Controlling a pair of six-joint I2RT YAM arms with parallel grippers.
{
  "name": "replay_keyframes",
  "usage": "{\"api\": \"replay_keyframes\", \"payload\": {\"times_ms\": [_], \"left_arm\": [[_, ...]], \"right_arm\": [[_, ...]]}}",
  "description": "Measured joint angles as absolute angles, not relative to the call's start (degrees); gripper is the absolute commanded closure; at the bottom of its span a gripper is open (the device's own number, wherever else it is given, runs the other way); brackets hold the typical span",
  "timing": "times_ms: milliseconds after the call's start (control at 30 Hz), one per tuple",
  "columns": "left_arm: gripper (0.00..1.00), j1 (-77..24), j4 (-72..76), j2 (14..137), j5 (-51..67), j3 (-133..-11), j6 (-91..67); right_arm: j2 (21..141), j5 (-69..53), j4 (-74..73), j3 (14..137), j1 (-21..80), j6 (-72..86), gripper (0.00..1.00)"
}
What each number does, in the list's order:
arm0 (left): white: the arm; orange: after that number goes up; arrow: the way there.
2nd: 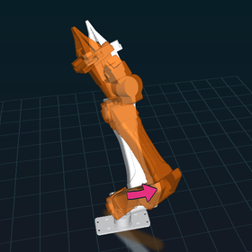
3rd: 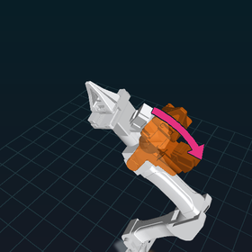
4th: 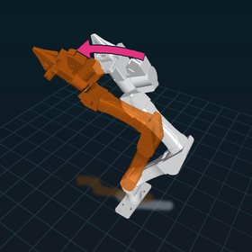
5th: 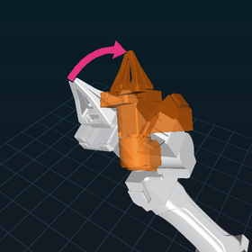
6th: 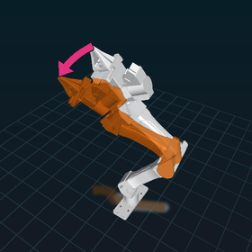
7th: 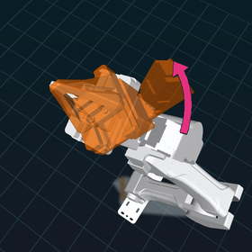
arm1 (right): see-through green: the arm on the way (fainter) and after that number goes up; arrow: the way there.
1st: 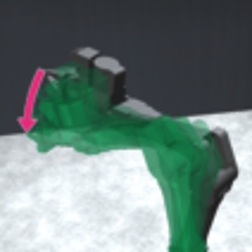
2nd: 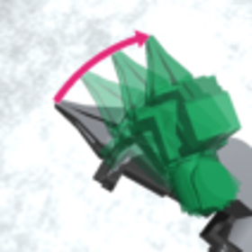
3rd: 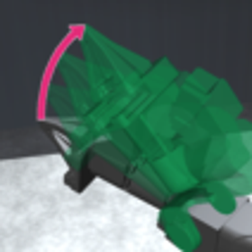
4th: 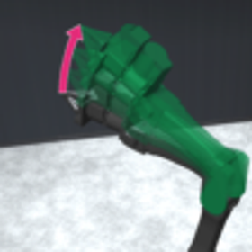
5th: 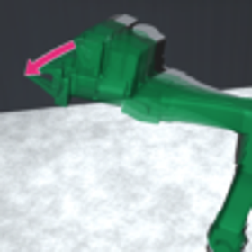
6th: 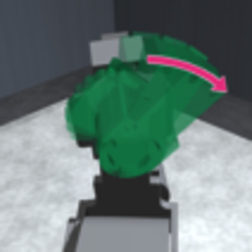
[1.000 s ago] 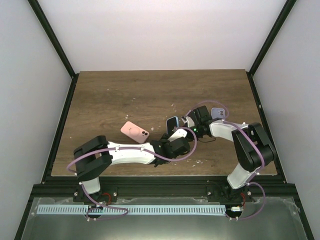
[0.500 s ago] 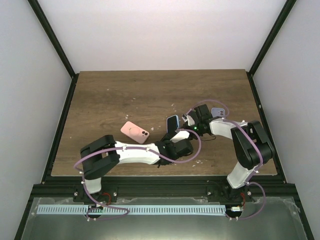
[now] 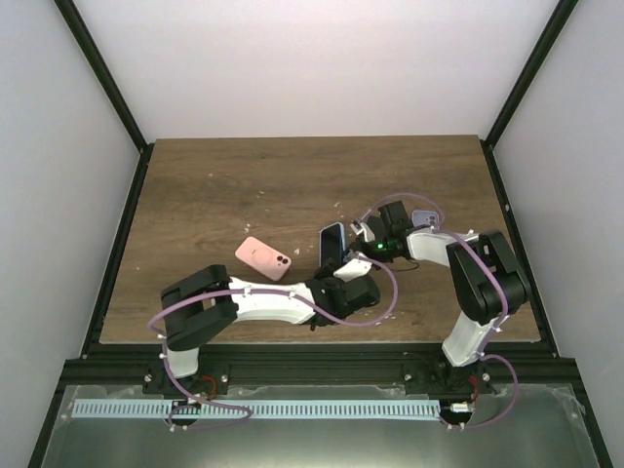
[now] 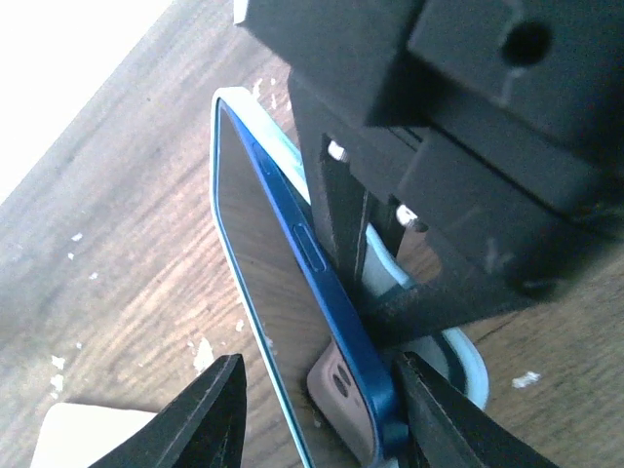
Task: Take the phone out of the phone case
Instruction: Remove the phone case from the phone.
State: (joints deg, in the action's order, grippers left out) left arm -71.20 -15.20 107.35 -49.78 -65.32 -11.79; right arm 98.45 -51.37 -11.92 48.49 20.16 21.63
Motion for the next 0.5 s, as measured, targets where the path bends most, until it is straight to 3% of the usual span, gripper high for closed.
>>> {"api": "replay_keyframes", "payload": {"times_ms": [100,233,500], "left_arm": [[0.53,-71.2,-14.1,108.2,-52.2,-65.3,-9.5],[0.75,-71.1,-13.5,109.5,-53.8,-66.2,-8.0],[1.00,-70.9,-12.7,109.5,-55.3,-66.3,-7.5]], "right_arm": [[98.6,-52.9,-11.8,48.6,20.1,21.6,0.99],[98.6,-53.1,-11.0,48.7,19.8,21.6,0.99],[98.7,-54.0,-10.5,49.4,19.6,22.3,0.99]]}}
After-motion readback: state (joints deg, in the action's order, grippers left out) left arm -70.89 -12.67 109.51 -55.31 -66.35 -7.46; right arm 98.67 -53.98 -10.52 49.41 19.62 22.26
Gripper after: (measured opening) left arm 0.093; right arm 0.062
